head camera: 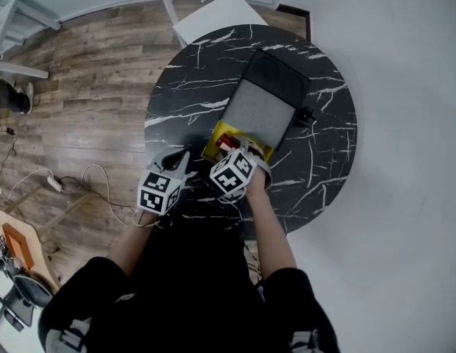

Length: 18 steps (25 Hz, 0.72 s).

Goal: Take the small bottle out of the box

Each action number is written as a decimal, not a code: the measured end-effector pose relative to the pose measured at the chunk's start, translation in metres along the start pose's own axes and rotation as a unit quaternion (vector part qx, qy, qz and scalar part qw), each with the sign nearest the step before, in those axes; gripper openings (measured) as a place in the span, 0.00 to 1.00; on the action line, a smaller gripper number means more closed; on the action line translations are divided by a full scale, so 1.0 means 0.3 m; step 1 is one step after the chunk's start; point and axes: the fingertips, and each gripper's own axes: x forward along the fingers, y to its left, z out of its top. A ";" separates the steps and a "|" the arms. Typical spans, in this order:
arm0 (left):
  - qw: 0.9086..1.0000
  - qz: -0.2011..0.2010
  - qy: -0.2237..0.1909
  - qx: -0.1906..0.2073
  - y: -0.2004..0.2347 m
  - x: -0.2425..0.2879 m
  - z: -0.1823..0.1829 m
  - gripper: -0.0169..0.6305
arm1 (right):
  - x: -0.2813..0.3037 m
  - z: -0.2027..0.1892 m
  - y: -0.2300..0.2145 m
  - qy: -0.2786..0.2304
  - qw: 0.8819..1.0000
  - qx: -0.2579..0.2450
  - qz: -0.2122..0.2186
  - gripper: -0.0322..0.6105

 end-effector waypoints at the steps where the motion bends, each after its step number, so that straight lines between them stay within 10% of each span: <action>1: 1.000 0.000 0.000 0.001 -0.005 -0.002 -0.001 0.02 | -0.003 -0.010 0.003 0.002 1.000 0.004 0.001 0.36; 18: 1.000 -0.005 -0.003 0.023 -0.129 -0.020 0.003 0.02 | -0.034 -0.139 -0.028 -0.017 0.997 0.079 0.007 0.38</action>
